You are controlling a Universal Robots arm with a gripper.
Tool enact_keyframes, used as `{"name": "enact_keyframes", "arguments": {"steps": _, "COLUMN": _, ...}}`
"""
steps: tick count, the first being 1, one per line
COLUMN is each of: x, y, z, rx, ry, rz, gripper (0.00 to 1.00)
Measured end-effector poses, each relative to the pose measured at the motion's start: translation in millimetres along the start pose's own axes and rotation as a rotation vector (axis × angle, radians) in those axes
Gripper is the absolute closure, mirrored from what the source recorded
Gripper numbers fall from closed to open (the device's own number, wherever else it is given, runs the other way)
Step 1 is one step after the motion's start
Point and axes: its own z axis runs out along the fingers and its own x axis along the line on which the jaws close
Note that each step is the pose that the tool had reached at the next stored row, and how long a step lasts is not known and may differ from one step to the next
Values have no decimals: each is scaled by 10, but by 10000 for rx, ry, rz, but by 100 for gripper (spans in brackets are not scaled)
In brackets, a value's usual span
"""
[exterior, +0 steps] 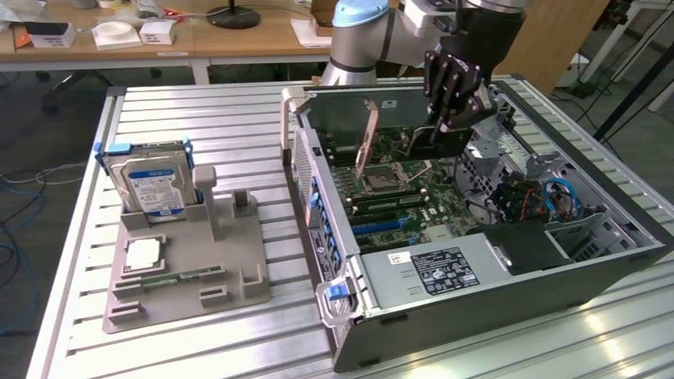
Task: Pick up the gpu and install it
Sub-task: 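Insert the gpu into the slot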
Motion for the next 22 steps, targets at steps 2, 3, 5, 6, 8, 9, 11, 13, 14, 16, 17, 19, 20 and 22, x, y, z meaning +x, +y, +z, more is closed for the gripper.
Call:
{"name": "enact_keyframes", "arguments": {"steps": 2, "x": 19, "y": -1, "z": 18, "rx": -1, "ry": 1, "rz": -2, "gripper": 74}}
{"name": "enact_keyframes", "arguments": {"steps": 3, "x": 24, "y": 1, "z": 33, "rx": -1, "ry": 0, "rz": 0, "gripper": 74}}
{"name": "enact_keyframes", "arguments": {"steps": 5, "x": 26, "y": 8, "z": 70, "rx": 1, "ry": 2, "rz": 3, "gripper": 74}}
{"name": "enact_keyframes", "arguments": {"steps": 6, "x": 27, "y": 11, "z": 88, "rx": 2, "ry": 2, "rz": 2, "gripper": 74}}
{"name": "enact_keyframes", "arguments": {"steps": 8, "x": 28, "y": 18, "z": 124, "rx": 3, "ry": 1, "rz": 2, "gripper": 74}}
{"name": "enact_keyframes", "arguments": {"steps": 9, "x": 28, "y": 21, "z": 142, "rx": 2, "ry": 2, "rz": 2, "gripper": 74}}
{"name": "enact_keyframes", "arguments": {"steps": 11, "x": 29, "y": 36, "z": 180, "rx": 3, "ry": 3, "rz": 2, "gripper": 74}}
{"name": "enact_keyframes", "arguments": {"steps": 13, "x": 30, "y": 61, "z": 216, "rx": 2, "ry": 6, "rz": 2, "gripper": 74}}
{"name": "enact_keyframes", "arguments": {"steps": 14, "x": 31, "y": 73, "z": 234, "rx": 2, "ry": 8, "rz": 2, "gripper": 74}}
{"name": "enact_keyframes", "arguments": {"steps": 16, "x": 32, "y": 89, "z": 268, "rx": 2, "ry": 17, "rz": 2, "gripper": 74}}
{"name": "enact_keyframes", "arguments": {"steps": 17, "x": 32, "y": 94, "z": 279, "rx": 2, "ry": 18, "rz": 3, "gripper": 74}}
{"name": "enact_keyframes", "arguments": {"steps": 19, "x": 32, "y": 103, "z": 298, "rx": 2, "ry": 27, "rz": 3, "gripper": 74}}
{"name": "enact_keyframes", "arguments": {"steps": 20, "x": 33, "y": 107, "z": 304, "rx": 2, "ry": 30, "rz": 3, "gripper": 74}}
{"name": "enact_keyframes", "arguments": {"steps": 22, "x": 33, "y": 107, "z": 304, "rx": 1, "ry": 33, "rz": 2, "gripper": 74}}
